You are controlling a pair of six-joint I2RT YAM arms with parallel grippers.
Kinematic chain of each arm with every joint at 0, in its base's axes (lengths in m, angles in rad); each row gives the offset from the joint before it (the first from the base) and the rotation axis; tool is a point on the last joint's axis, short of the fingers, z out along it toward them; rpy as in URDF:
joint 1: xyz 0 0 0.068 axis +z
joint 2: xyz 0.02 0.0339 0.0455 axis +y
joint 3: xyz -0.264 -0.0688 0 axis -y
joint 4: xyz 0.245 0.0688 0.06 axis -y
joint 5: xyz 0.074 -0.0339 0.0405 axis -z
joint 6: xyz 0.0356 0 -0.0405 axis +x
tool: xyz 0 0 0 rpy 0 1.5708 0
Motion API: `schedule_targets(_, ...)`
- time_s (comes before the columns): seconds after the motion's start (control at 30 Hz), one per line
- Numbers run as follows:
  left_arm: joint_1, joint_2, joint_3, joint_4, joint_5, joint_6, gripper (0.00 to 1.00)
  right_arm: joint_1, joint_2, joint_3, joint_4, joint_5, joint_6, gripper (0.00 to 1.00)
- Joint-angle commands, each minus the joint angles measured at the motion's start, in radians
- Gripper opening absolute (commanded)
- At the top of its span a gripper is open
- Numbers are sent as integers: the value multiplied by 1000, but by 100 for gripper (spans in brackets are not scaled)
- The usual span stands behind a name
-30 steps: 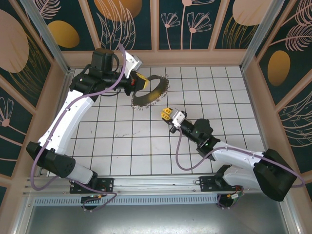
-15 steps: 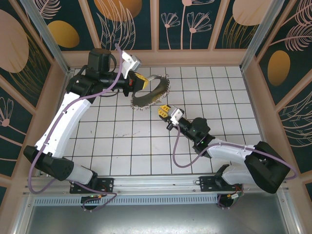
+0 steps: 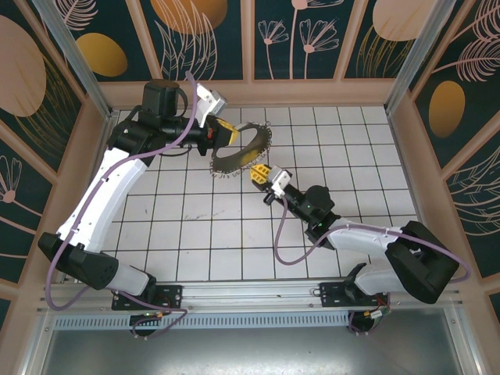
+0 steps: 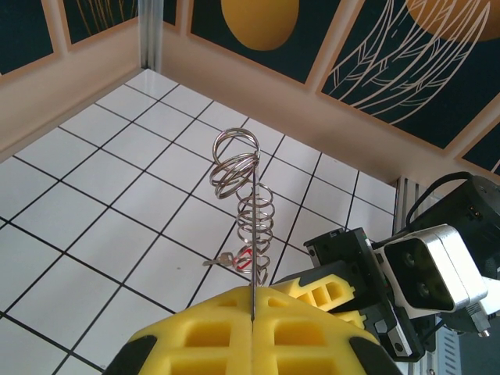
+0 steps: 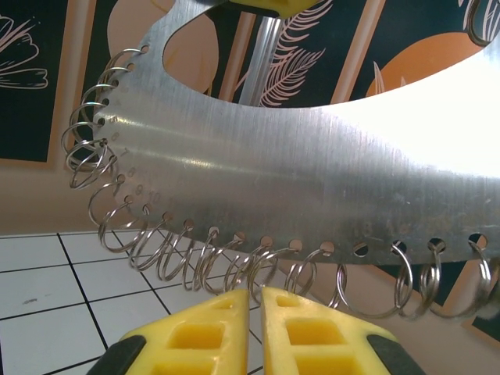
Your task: Put the keys on the keyring
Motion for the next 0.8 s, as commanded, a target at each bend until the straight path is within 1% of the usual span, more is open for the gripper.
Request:
schedule_targets(0.0,-4,-37,-7,51,25,-22,0,6,14,41,62,-2,23,12)
schedule_targets(0.3,-4,-54,-27,69,24,-29,0,8,34,49,33,32,6,13)
schedule_targets(0.77,-5,-69,-50,86,25,-39,0,18,60,80,62,16,-7,15)
